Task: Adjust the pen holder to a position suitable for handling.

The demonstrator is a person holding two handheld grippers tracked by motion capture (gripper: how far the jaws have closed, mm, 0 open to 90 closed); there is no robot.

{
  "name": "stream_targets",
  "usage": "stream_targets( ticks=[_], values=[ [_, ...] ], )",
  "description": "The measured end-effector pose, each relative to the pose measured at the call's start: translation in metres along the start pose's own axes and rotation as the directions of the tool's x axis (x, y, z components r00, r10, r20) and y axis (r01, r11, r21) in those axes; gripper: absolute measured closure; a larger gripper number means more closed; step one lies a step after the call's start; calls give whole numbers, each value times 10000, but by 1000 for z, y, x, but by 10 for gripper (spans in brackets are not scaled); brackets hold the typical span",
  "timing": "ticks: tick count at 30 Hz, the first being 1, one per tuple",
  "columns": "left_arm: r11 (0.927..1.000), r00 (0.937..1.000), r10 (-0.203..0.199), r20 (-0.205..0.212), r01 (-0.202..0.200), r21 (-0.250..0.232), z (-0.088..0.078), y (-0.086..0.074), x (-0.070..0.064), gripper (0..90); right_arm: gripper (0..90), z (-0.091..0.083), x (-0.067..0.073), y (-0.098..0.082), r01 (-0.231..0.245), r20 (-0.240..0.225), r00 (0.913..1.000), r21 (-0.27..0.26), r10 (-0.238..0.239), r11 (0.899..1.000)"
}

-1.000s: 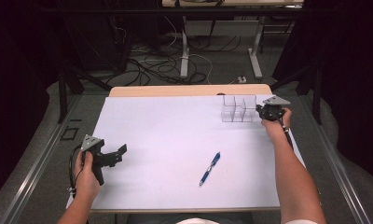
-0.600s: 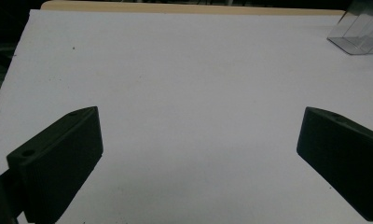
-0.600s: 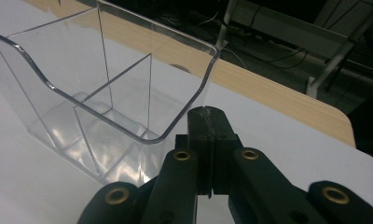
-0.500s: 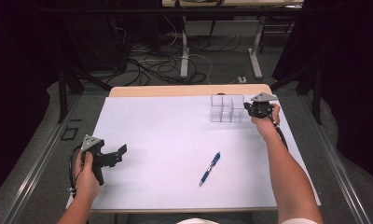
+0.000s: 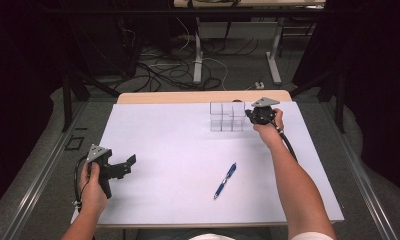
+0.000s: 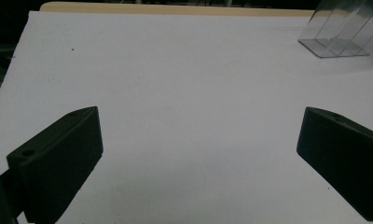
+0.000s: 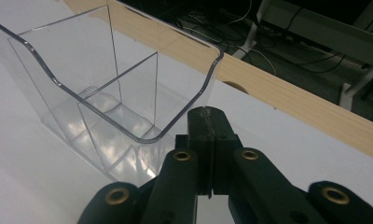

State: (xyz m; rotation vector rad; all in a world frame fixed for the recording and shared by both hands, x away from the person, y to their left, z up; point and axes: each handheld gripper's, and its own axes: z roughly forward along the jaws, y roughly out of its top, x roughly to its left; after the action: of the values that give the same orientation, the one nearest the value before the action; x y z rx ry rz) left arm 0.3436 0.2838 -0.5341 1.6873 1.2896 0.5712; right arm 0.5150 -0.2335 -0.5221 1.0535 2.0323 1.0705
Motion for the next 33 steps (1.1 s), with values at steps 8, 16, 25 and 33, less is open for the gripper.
stream_targets(
  ticks=[8,16,25,33],
  values=[
    [10000,10000,22,21,-22,13,0,0,0,2,900,11,18,9,-30,-357,9994,-49,28,10000],
    [10000,10000,-2,43,2,4,0,0,0,2,900,24,36,16,52,-583,9983,-131,-60,9999],
    [10000,10000,-20,82,20,-43,0,0,0,2,900,33,50,29,190,-741,9970,-258,-209,9995],
    [10000,10000,-36,78,36,-51,-1,0,0,2,900,38,58,35,243,-779,9966,-327,-268,9992]
  ],
)
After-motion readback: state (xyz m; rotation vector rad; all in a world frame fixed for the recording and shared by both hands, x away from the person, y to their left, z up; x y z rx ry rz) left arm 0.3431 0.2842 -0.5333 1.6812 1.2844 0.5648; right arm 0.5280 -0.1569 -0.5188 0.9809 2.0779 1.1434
